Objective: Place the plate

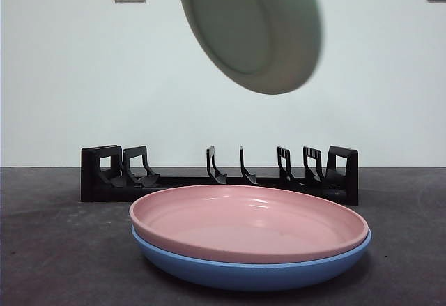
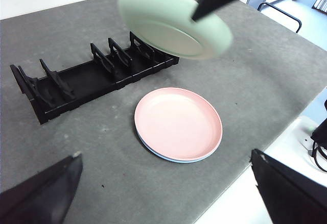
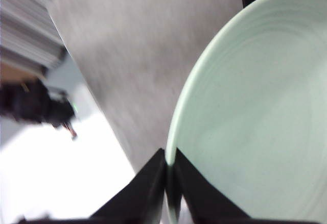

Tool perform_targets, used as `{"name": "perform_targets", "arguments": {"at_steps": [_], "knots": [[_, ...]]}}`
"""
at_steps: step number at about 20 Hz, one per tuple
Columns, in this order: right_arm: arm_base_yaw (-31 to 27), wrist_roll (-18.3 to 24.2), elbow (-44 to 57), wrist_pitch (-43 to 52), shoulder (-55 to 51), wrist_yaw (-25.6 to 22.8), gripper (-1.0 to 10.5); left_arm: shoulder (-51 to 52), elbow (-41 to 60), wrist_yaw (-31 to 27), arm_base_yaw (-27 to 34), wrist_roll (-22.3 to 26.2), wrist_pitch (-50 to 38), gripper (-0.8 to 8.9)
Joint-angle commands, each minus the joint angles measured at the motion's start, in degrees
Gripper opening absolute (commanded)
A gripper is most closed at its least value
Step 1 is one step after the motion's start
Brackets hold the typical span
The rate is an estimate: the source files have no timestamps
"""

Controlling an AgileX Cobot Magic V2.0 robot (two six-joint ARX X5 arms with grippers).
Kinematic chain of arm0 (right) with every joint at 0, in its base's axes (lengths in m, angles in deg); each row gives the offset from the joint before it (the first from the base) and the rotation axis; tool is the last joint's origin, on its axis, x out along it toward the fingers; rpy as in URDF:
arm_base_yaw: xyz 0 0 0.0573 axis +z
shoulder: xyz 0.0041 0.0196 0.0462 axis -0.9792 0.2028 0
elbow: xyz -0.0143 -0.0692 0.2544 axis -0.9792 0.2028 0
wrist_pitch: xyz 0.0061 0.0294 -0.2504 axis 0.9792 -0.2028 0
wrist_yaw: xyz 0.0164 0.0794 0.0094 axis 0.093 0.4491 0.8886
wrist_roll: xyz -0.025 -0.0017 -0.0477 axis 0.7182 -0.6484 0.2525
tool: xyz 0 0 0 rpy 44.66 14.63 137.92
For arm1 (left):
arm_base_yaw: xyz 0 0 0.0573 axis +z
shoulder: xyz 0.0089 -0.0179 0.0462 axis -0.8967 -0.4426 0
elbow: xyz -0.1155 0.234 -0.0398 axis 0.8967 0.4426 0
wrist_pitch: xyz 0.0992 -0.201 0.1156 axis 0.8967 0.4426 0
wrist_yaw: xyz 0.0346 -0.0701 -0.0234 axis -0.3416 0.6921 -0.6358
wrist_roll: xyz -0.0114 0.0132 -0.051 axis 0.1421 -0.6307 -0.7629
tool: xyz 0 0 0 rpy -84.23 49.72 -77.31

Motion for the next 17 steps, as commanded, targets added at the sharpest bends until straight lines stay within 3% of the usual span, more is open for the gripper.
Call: {"name": "perform_targets", "arguments": {"at_steps": [1,6,8,17], "knots": [[3.5,2.1,-1.2,-2.1,-0.2,-3.5,0.1,-0.3,-1.0,-0.3,-0.4,1.2,-1.6,5.22],[12.0,2.1,-1.2,-3.2,-1.8,-10.8,0.1,-0.3,-1.0,-0.3,-0.4,1.2,-4.9,5.22],[15.8,2.1,-1.2,-4.2,-2.0,-16.3,0.1,-0.4,-1.0,-0.3,-0.4,1.2,-6.0,5.22],[25.9,-0.6,2.5,-4.2,-2.0,-30.4,0.1,-1.1,-1.0,-0.3,-0.4,1.4,-6.6,5.22]]}}
